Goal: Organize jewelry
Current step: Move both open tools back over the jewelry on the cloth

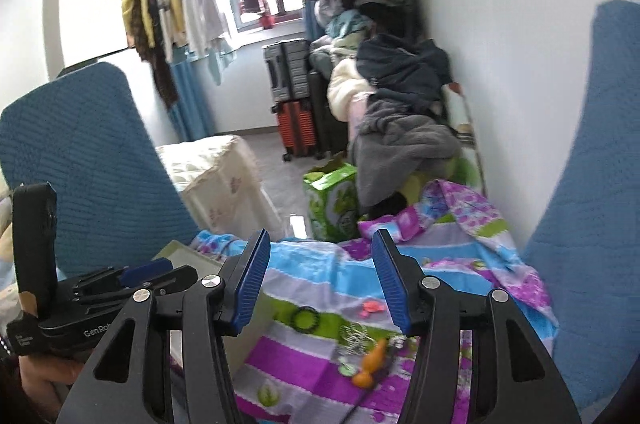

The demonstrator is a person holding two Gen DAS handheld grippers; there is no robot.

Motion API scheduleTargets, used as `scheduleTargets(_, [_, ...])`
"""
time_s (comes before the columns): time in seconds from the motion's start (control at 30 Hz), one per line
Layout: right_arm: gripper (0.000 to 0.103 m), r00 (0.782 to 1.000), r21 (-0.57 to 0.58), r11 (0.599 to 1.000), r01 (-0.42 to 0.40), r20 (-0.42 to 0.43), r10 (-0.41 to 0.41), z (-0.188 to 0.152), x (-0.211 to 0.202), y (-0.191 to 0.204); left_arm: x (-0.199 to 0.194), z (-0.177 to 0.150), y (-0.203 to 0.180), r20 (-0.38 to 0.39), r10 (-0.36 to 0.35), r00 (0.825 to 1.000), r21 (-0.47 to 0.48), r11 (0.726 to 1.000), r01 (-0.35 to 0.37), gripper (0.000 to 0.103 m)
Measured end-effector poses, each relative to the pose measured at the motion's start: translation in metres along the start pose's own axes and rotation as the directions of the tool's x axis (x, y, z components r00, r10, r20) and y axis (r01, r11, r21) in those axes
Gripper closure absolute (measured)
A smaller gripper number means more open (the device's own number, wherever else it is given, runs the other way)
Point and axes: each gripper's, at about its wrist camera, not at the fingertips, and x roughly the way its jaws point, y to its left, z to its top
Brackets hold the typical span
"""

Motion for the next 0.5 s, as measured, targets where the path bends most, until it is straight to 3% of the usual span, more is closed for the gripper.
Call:
scheduleTargets(0.2, [0.056, 0.999, 0.045, 0.998, 0.041, -0.022, -0.04, -0.025, 0.001, -0.032, 0.023, -0.017, -0.021, -0.026, -0.022, 0.999, 0.029, 0.999, 0.022, 0.057])
scheduleTargets(0.5, [0.063, 0.994, 0.109, 0.993, 0.055, -0.102, -0.044, -0.083, 0.037, -0.065, 0.077, -0.045, -0.03, -0.103, -0.024, 0.994, 0.058, 0.998, 0.03, 0.066])
